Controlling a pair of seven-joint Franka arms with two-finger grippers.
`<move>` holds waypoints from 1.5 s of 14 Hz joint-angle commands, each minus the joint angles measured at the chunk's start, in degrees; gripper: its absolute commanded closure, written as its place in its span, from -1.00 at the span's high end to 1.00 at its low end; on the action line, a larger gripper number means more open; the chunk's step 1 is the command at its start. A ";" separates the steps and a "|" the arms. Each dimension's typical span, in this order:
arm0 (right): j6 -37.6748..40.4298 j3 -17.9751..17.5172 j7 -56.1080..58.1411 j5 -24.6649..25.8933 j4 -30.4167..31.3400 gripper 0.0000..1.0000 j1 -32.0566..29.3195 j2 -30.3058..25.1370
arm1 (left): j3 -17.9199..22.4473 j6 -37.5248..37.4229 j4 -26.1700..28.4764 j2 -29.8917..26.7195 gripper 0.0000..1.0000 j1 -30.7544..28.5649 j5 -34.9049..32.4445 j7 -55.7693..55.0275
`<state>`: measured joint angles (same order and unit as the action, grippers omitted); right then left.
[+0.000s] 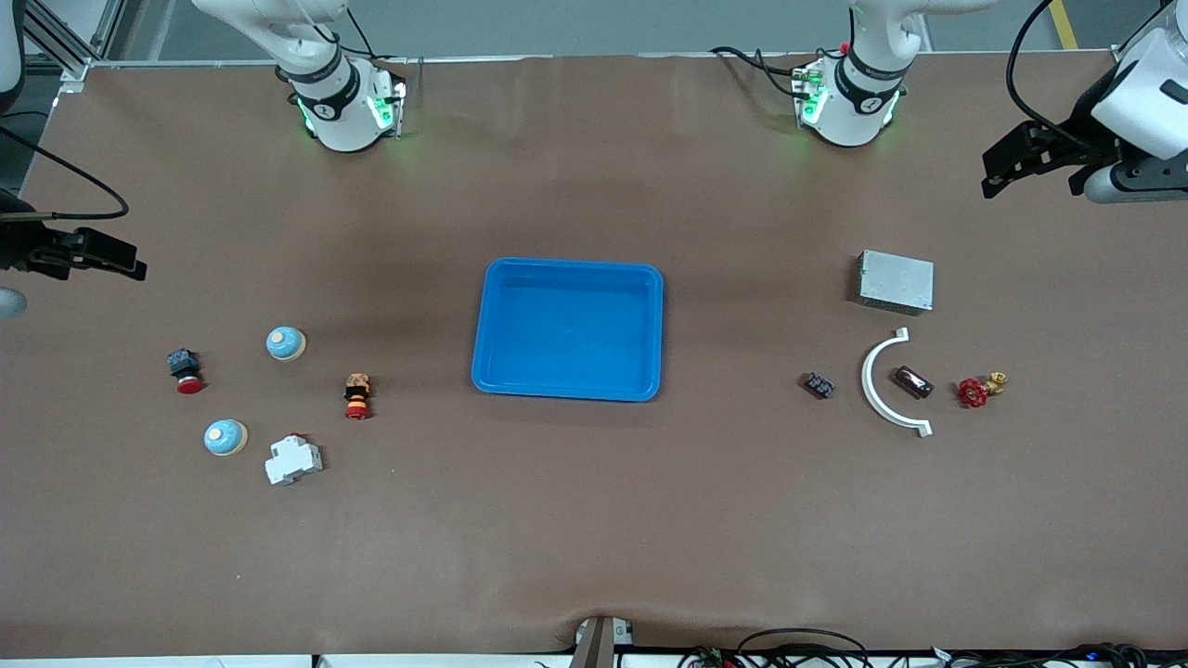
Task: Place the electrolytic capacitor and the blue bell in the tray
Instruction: 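Move the left gripper toward the dark capacitor while the right gripper lowers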
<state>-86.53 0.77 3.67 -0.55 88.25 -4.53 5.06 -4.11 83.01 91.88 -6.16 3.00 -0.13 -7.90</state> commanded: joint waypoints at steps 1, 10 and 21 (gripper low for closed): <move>1.01 -0.24 -0.24 -0.59 -1.59 1.00 -0.22 0.75 | -0.28 -1.27 -1.09 0.18 1.00 -0.37 0.13 1.13; 1.01 -0.24 -0.16 -0.50 -1.59 1.00 -0.22 0.83 | 1.04 -2.59 -2.86 5.98 1.00 -3.60 -1.62 2.10; 1.10 -0.24 -0.07 -0.59 -1.50 1.00 -0.13 2.58 | 0.77 33.87 27.46 7.73 1.00 -9.15 -1.99 -2.36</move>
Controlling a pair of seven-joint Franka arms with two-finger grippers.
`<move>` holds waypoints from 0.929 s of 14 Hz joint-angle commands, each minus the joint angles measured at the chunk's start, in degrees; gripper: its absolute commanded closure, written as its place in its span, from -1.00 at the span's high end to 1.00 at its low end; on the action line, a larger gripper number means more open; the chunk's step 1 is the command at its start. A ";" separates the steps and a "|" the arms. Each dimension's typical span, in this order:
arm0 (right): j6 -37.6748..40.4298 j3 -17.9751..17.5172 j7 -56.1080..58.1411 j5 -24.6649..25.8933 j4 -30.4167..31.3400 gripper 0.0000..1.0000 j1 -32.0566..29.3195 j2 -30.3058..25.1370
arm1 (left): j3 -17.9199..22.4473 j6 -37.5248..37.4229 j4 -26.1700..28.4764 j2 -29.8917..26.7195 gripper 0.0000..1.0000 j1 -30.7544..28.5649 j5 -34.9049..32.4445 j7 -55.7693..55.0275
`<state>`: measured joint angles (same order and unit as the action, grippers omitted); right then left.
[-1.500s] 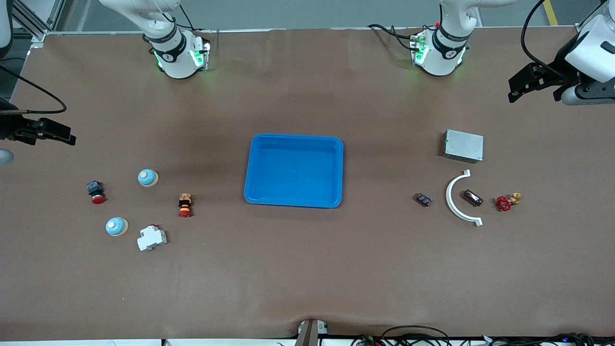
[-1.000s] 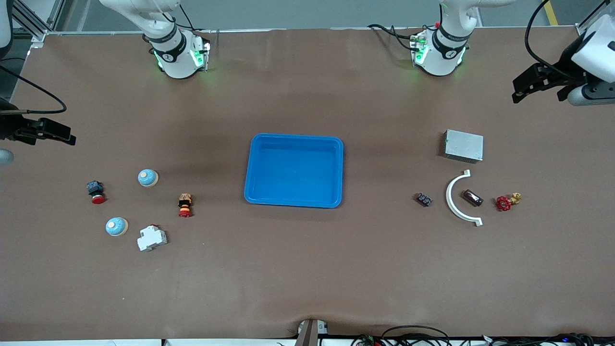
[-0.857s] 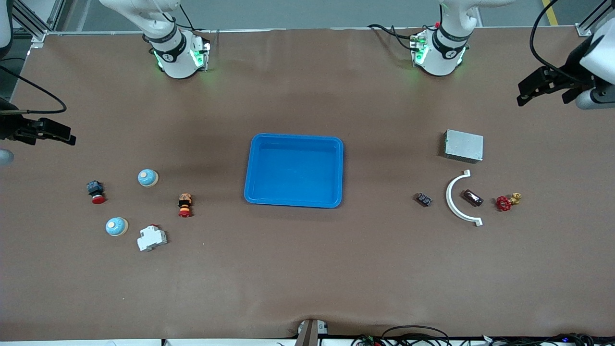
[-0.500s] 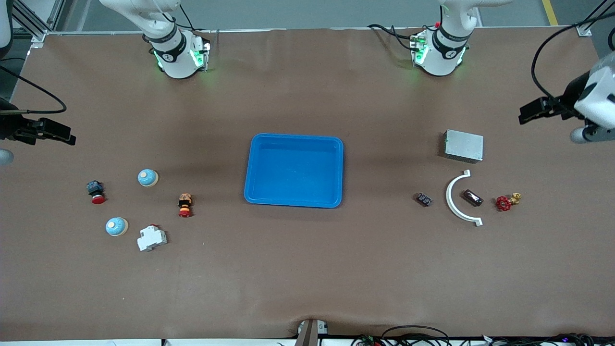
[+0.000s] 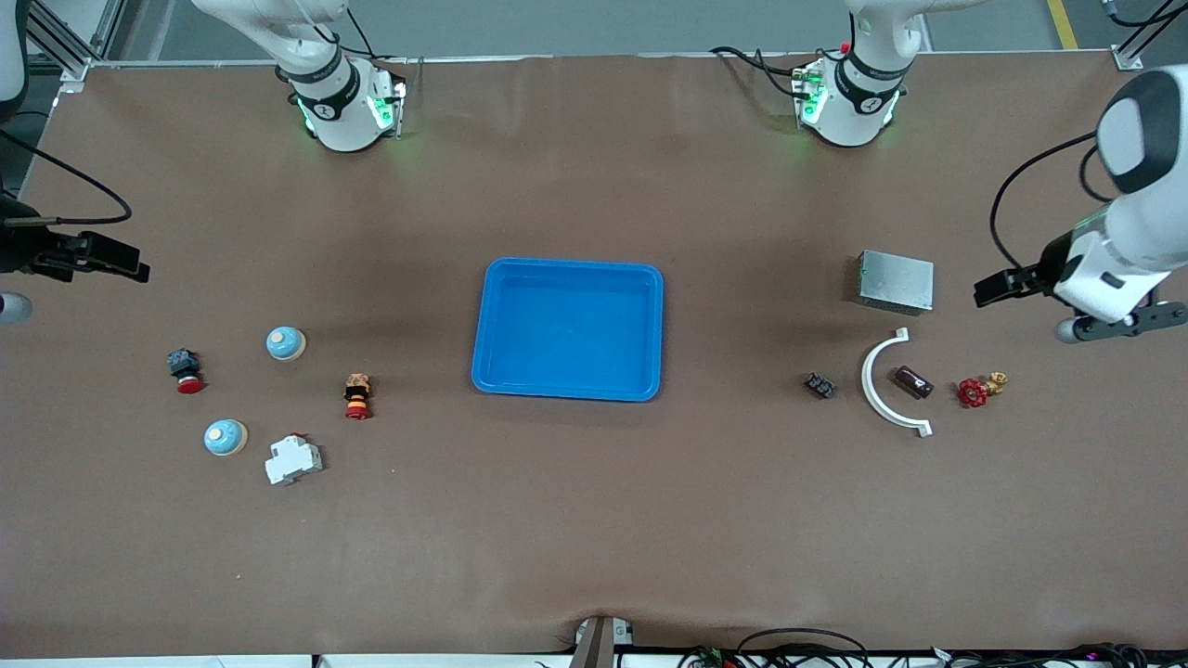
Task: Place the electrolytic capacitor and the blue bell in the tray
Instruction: 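Grasp the capacitor with the left gripper while the right gripper grasps the bell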
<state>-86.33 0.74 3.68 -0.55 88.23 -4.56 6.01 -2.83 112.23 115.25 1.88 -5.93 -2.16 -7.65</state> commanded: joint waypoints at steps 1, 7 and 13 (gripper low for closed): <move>1.07 -0.22 -0.25 -0.59 -1.22 1.00 -0.36 1.99 | -0.51 5.88 4.37 1.44 1.00 -0.23 0.05 -6.11; -4.72 -0.13 2.98 0.46 -0.61 1.00 -2.03 9.98 | -0.59 17.82 5.78 11.45 0.89 -0.31 0.13 -17.39; -20.35 -0.04 7.66 0.90 0.19 1.00 -4.76 20.96 | -0.59 27.93 4.19 19.99 0.72 -1.28 0.14 -20.47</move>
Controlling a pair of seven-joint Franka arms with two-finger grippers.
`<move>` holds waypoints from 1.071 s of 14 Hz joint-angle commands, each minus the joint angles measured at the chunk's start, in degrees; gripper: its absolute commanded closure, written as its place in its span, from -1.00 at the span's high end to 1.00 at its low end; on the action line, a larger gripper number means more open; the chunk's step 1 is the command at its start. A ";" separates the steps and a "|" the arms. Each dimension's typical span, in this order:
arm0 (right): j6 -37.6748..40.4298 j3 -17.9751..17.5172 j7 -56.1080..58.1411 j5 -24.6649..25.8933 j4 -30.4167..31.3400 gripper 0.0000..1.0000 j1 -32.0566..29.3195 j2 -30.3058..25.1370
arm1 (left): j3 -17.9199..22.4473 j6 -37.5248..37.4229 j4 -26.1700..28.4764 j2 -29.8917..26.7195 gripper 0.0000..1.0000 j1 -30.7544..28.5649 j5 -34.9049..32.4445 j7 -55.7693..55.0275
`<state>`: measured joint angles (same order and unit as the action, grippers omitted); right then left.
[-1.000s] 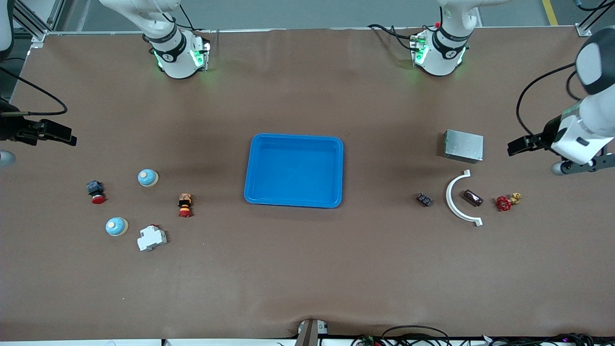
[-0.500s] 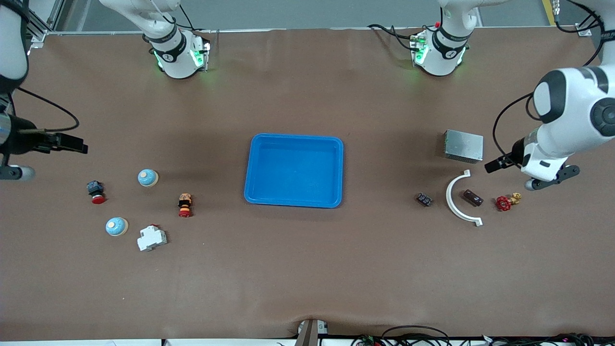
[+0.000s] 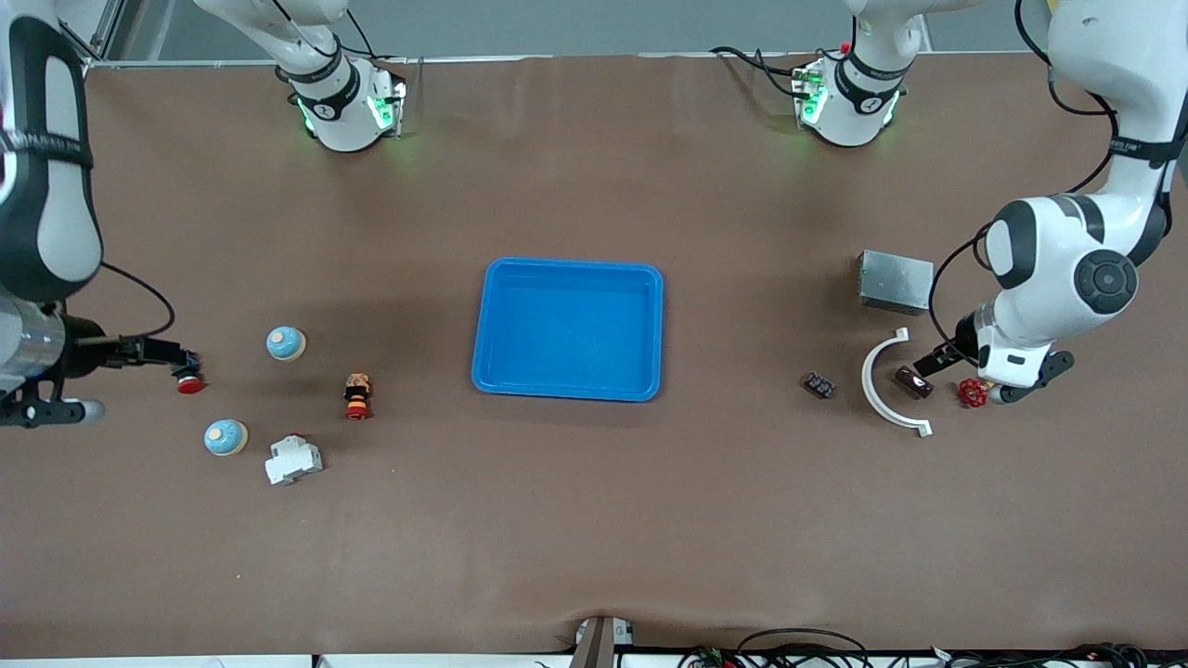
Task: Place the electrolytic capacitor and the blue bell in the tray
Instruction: 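Grasp the capacitor with the left gripper while the right gripper grasps the bell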
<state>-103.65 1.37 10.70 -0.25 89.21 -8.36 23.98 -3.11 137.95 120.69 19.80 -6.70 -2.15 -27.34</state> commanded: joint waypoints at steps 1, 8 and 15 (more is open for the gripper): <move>-6.62 -0.67 0.64 1.38 -0.79 1.00 -1.04 5.09 | -0.32 3.80 -1.16 3.04 0.70 -0.60 0.13 -1.13; -24.58 -0.50 0.29 3.58 -1.40 1.00 -1.57 16.53 | -0.32 8.47 -1.25 7.00 0.54 -0.60 0.21 -3.41; -25.46 -0.50 0.03 6.84 -1.49 1.00 -1.66 19.79 | -0.40 10.67 -0.90 7.98 -1.00 -0.34 0.13 -5.09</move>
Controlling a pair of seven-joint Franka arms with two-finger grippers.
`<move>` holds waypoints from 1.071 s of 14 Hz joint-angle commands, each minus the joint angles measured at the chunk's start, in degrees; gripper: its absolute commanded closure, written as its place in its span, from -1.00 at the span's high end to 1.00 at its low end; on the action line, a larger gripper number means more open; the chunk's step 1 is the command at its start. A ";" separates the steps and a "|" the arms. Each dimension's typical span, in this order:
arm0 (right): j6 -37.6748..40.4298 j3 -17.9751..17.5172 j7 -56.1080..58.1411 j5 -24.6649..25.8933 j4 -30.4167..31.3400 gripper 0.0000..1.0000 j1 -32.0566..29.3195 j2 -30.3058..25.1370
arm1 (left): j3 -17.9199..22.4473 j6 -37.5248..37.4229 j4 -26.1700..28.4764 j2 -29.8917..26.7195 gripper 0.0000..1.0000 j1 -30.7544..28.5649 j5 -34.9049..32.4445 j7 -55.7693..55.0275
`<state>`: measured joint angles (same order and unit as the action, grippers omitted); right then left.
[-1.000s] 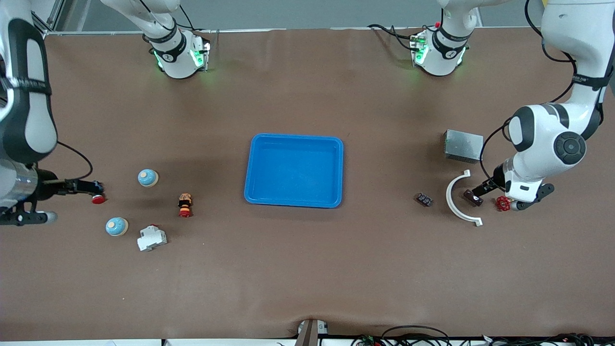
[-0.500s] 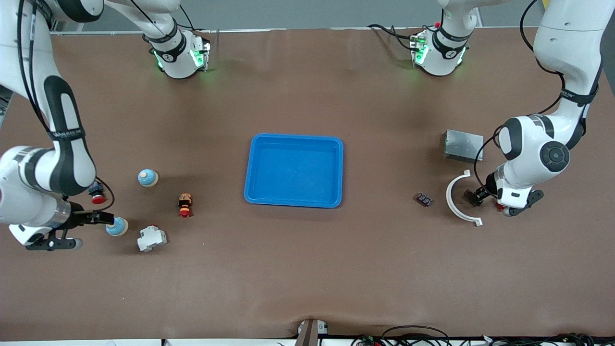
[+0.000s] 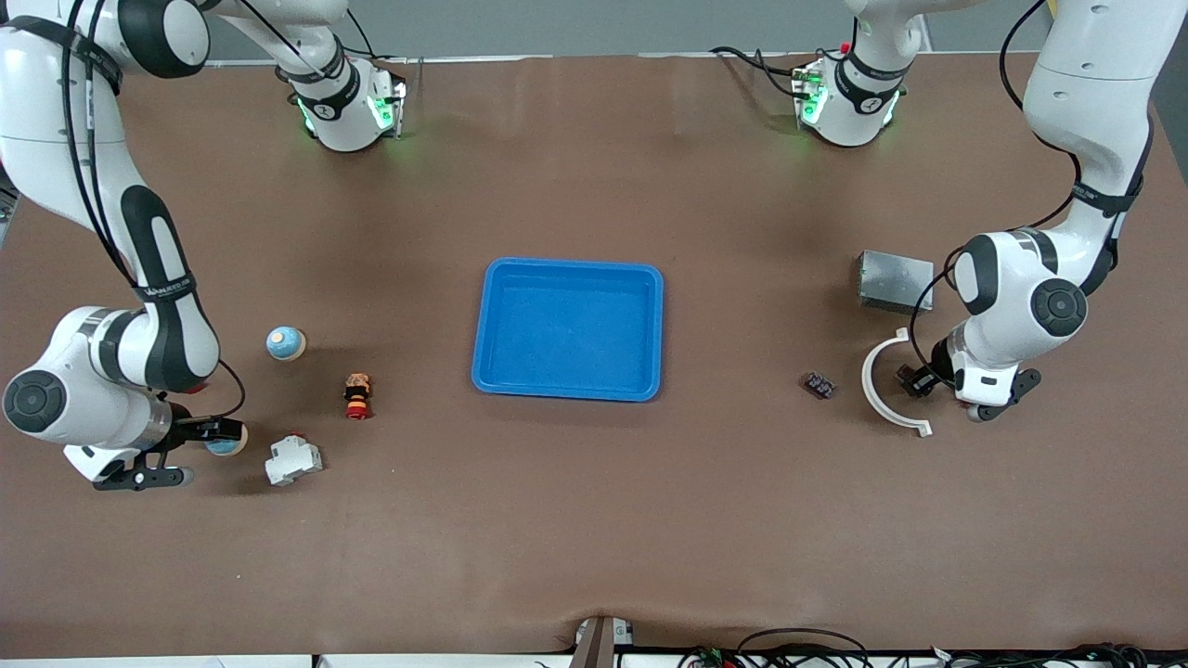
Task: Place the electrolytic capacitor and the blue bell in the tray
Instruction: 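Grasp the capacitor with the left gripper while the right gripper grasps the bell, then carry the capacitor and blue bell toward the blue tray with both grippers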
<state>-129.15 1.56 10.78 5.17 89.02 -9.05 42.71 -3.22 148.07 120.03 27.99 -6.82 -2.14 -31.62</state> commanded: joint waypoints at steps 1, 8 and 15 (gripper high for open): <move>-0.05 -0.69 -0.05 1.42 -1.39 1.00 -1.05 1.76 | -0.38 0.12 -0.06 -1.17 -1.00 -0.21 0.12 -0.99; -3.72 -0.77 -0.14 0.37 -1.30 1.00 -1.84 3.78 | -6.79 -12.97 -0.76 -12.07 -1.00 0.06 0.12 -6.25; -3.22 -1.12 0.30 0.46 -1.21 -0.80 -2.02 3.70 | -21.29 -14.74 -5.50 -10.77 -1.00 1.72 -0.05 -35.93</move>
<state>-133.04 1.50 10.75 5.32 88.69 -10.11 45.88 -22.05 134.11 117.23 15.68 -5.99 -2.12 -60.90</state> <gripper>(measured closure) 0.322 0.687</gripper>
